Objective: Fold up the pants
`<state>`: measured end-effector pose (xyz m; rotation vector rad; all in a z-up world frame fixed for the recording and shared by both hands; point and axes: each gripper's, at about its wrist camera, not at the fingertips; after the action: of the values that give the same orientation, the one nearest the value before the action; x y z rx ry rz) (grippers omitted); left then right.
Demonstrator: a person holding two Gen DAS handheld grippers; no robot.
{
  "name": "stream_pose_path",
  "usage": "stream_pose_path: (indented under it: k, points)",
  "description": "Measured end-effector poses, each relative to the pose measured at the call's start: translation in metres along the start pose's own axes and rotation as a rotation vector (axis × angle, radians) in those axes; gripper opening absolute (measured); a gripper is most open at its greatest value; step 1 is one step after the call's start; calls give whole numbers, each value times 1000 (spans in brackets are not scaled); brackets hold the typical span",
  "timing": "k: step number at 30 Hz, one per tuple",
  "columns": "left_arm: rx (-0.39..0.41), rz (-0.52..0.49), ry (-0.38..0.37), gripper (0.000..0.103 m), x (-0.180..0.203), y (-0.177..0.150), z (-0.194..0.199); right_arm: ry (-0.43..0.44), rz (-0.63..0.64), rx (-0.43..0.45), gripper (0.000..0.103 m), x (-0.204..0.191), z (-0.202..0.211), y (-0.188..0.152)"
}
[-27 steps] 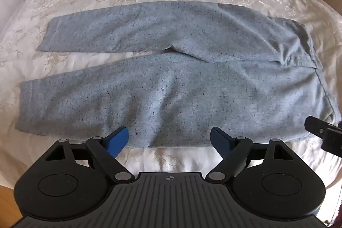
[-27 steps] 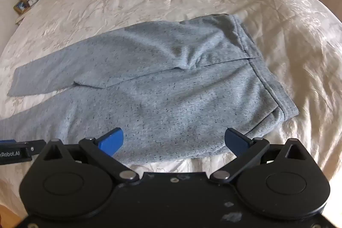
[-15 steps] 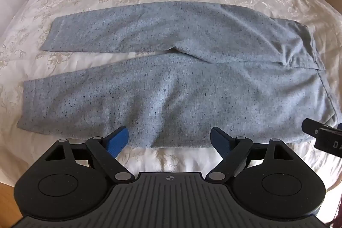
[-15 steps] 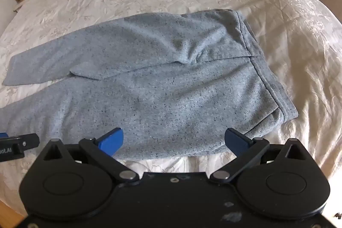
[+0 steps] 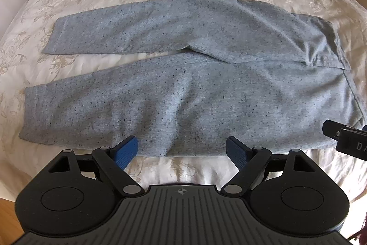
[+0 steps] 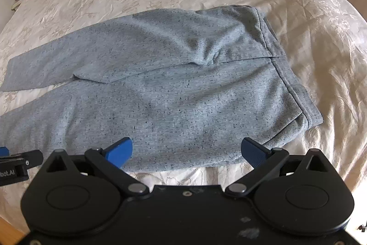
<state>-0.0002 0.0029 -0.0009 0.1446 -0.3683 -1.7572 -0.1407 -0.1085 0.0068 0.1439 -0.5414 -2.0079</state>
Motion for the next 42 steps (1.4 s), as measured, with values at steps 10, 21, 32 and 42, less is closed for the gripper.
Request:
stream_pose_path:
  k: [10, 21, 32, 42]
  points:
    - [-12, 10, 3, 84, 2, -1, -6, 5, 9, -14, 103, -1, -2, 2]
    - [-17, 15, 2, 84, 0, -2, -6, 5, 9, -25, 103, -2, -4, 5]
    - [-16, 21, 6, 84, 2, -5, -7, 12, 16, -23, 103, -4, -3, 4]
    - [-21, 27, 8, 84, 0, -4, -6, 25, 28, -22, 103, -4, -2, 4]
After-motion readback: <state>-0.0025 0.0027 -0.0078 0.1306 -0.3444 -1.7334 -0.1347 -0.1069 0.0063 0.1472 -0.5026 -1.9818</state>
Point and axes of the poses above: each gripper's, at about its wrist camera, not at the fingertips, and z roughly against the way its jaws point, x to its right, y to its top, and after that the axes turned 10 degrees about -y, right-handed
